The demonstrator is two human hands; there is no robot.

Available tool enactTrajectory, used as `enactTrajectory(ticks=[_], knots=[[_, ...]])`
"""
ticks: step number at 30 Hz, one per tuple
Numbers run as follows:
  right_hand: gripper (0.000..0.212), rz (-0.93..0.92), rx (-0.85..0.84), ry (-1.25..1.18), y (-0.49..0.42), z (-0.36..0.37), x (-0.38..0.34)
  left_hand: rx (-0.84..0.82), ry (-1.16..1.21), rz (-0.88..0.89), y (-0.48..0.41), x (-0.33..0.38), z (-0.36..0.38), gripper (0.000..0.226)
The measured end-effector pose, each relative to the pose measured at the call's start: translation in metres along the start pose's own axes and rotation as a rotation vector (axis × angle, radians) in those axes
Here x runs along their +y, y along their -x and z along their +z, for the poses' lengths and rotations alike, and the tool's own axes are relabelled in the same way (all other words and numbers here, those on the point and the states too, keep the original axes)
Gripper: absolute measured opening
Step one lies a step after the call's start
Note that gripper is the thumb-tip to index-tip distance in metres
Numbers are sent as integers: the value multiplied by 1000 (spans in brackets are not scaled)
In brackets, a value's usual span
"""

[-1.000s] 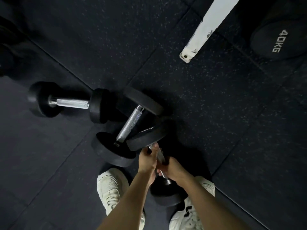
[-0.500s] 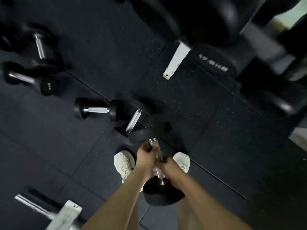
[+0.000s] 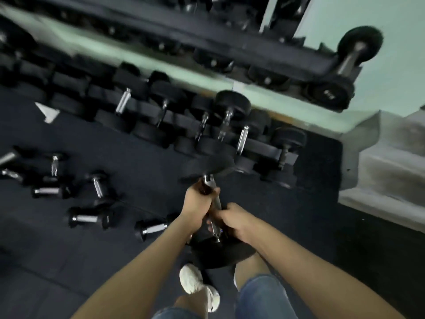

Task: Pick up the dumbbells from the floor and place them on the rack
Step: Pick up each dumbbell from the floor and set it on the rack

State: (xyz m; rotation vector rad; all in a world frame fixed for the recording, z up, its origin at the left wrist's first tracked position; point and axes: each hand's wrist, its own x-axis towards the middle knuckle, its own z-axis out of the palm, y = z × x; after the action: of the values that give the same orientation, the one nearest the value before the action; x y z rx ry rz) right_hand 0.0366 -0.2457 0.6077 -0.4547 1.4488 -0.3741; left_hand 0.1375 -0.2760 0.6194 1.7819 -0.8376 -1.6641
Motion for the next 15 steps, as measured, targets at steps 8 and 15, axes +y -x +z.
enactTrajectory(ticks=[8, 15], knots=[[36, -71, 70, -102, 11, -31, -136, -43, -8, 104, -30, 138, 28, 12], [20, -118, 29, -136, -18, -103, -243, 5, -45, 140, -99, 238, 95, 14]])
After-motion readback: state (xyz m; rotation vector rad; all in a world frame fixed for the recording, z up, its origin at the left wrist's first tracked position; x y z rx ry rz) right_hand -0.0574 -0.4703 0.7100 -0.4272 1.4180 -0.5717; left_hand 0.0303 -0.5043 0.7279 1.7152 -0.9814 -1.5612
